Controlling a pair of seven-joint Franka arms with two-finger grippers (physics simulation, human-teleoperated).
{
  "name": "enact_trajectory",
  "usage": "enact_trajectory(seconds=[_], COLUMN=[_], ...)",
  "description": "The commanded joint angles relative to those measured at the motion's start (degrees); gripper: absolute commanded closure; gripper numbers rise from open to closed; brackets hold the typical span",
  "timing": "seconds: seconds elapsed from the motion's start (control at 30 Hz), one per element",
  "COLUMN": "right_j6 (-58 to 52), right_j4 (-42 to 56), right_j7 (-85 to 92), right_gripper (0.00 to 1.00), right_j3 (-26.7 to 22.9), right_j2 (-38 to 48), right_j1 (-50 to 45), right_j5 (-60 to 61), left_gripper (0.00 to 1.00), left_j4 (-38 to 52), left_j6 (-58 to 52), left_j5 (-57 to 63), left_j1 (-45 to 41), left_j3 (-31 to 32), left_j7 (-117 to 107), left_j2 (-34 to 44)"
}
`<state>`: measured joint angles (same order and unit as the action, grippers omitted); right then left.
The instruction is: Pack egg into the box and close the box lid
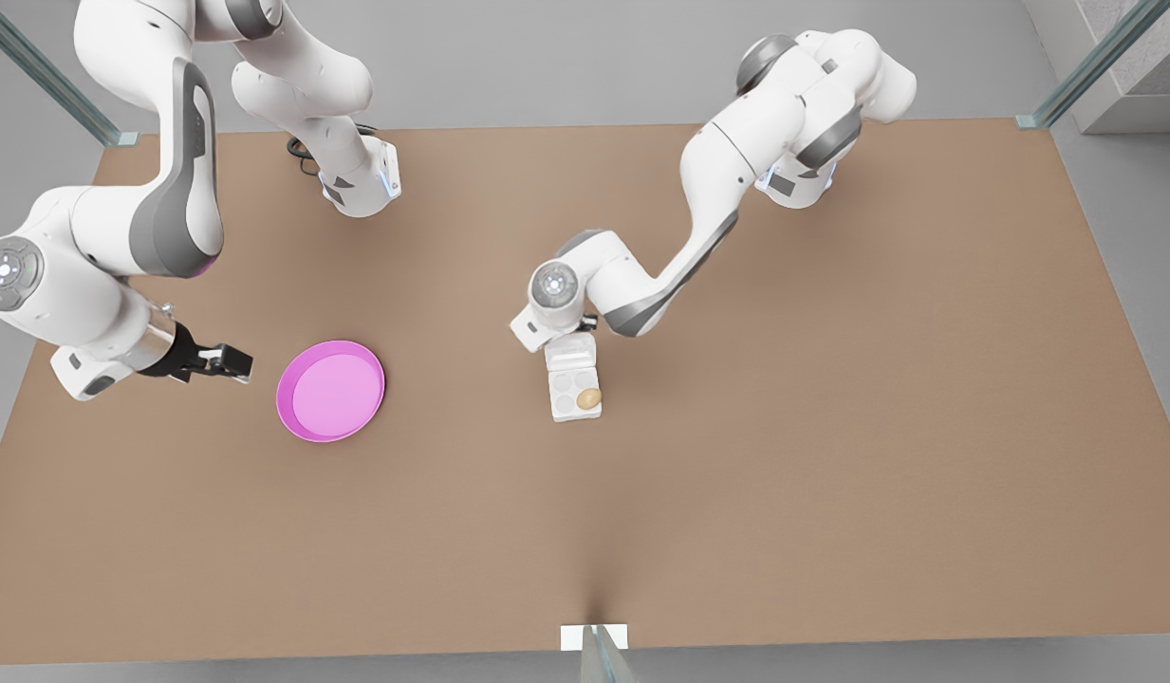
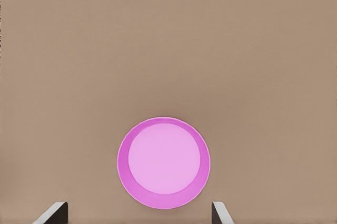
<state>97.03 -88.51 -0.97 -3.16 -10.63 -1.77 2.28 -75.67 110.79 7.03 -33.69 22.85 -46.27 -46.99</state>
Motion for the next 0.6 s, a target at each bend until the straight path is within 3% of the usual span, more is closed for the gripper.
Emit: enact_trajectory(seconds=[0.0,0.4,0.5,0.53,0.57], right_j6=[0.0,0.0,0.0,0.0,0.0], right_j4=[0.0,0.0,0.0,0.0,0.0], right_j7=[0.0,0.1,0.1,0.0,0.0], right_gripper=[0.00,0.00,0.00,0.00,0.00], right_j3=[0.0,0.0,-0.1,0.0,0.0], right_j2=[0.0,0.0,0.0,0.0,0.0], right_j1=[0.0,0.0,0.0,0.0,0.0], right_j5=[0.0,0.0,0.0,0.0,0.0], left_gripper=[0.69,0.68,0.65,0.63,0.60], left_j4=[0.0,0.9,6.6,8.0,7.7], left_j6=[0.3,6.5,7.2,6.9,-2.0], left_j5=[0.3,-0.2,-0.3,-0.3,-0.1], left_j1=[0.1,1.3,1.3,1.4,4.4], left_j3=[0.0,0.0,0.0,0.0,0.1], left_j7=[0.0,-0.6,-0.3,0.0,4.8], left_j2=[0.0,-0.7,-4.0,-4.6,-3.1])
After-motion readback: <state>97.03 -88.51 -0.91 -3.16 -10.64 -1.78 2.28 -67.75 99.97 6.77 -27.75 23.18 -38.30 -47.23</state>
